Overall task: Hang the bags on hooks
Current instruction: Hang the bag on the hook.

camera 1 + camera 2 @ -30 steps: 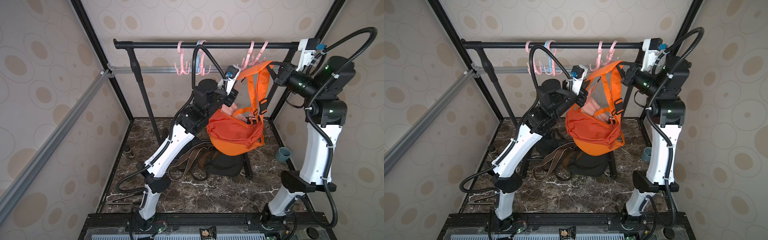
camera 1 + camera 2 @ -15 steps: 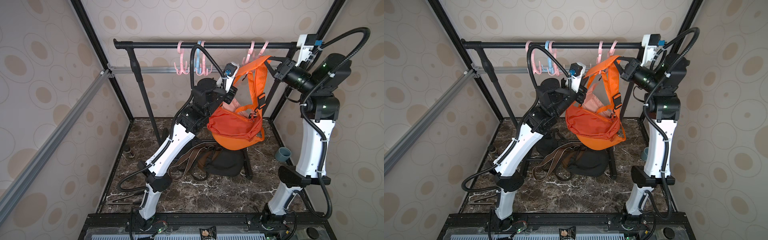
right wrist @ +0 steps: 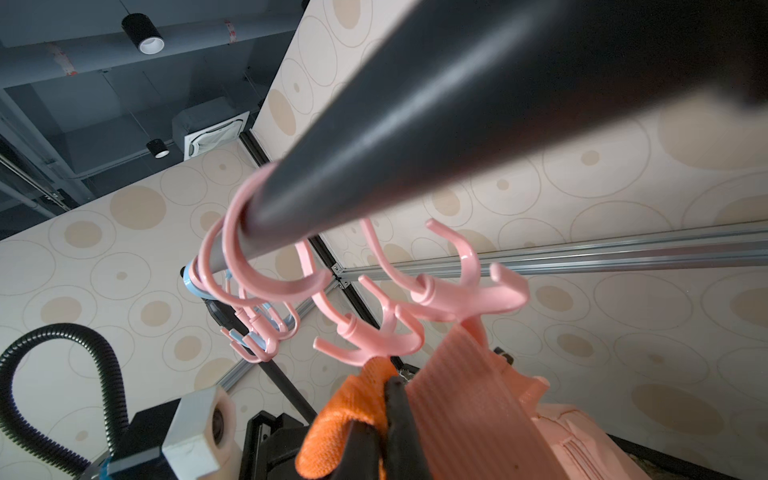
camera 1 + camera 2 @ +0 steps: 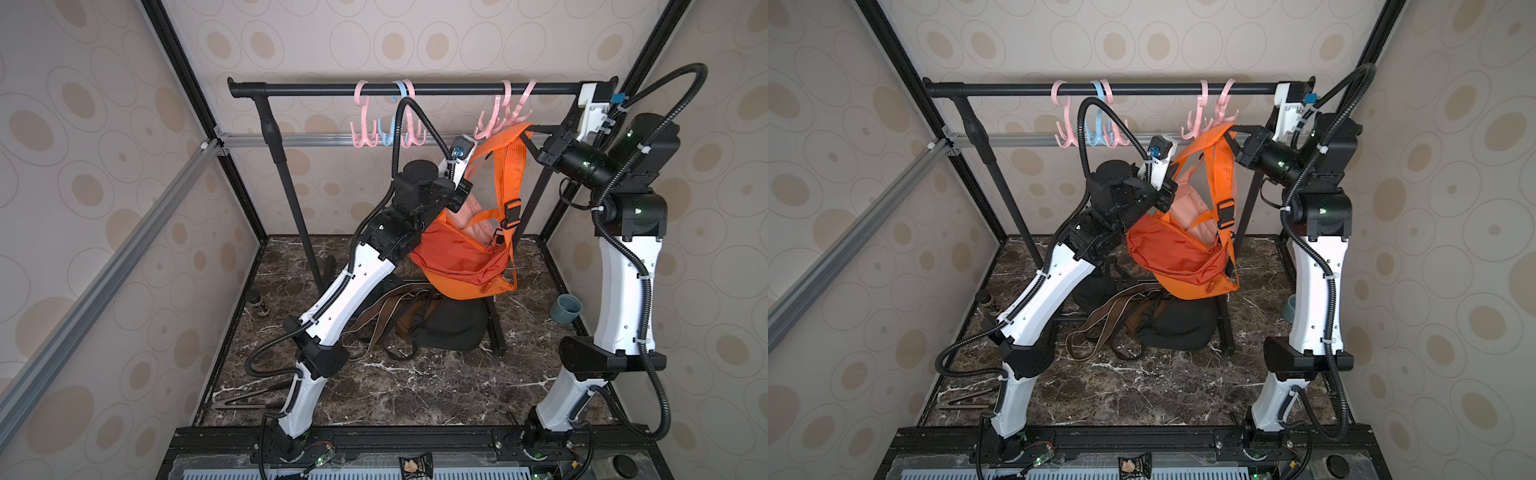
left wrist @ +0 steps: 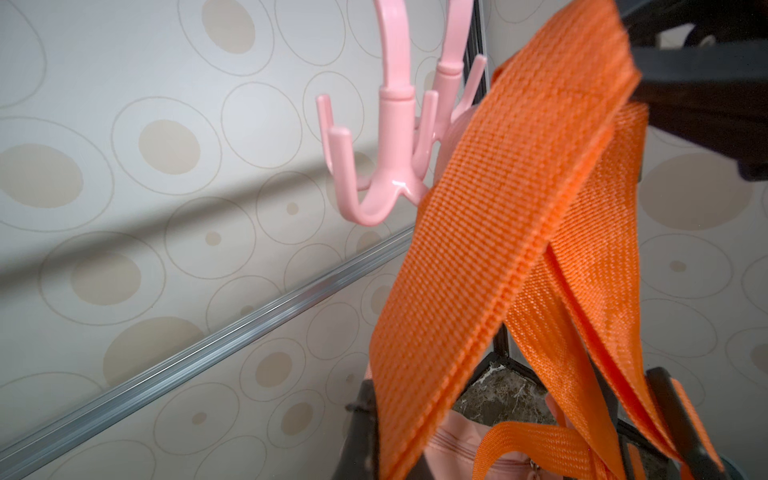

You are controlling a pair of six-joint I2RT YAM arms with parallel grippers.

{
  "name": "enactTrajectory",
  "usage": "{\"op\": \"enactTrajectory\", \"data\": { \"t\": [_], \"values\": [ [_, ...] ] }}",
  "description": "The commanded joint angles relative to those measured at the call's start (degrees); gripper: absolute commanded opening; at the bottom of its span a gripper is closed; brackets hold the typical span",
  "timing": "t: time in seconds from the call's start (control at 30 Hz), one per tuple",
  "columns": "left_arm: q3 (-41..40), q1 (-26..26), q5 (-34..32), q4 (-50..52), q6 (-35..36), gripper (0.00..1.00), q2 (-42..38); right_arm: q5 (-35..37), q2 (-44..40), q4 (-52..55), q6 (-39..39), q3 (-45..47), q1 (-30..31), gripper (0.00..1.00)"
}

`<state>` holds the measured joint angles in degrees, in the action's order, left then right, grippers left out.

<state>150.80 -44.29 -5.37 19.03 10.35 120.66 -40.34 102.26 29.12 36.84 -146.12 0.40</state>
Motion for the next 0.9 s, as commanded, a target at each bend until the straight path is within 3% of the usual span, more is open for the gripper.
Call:
{"op": "enactTrajectory", "data": {
  "t": [0.0,0.6,0.7,0.87],
  "values": [
    [0.5,1.7,-1.2,4.8,-0.3,0.00,0.0,5.6,-1.7,-1.7,-0.6,3.2,0.3,0.00],
    [-4.0,1.8,1.8,7.3,-1.3,0.00,-0.1,3.4,-3.5,-5.5,1.3,13.9,2.4,0.00],
    [-4.3,1.7,2.4,7.4,-1.5,0.00,-0.5,4.0,-5.7,-7.6,1.8,18.8,2.4,0.11],
    [-4.5,1.7,3.6,7.3,-1.9,0.31,-1.2,3.9,-6.9,-7.2,1.5,19.2,3.0,0.27]
  ]
}}
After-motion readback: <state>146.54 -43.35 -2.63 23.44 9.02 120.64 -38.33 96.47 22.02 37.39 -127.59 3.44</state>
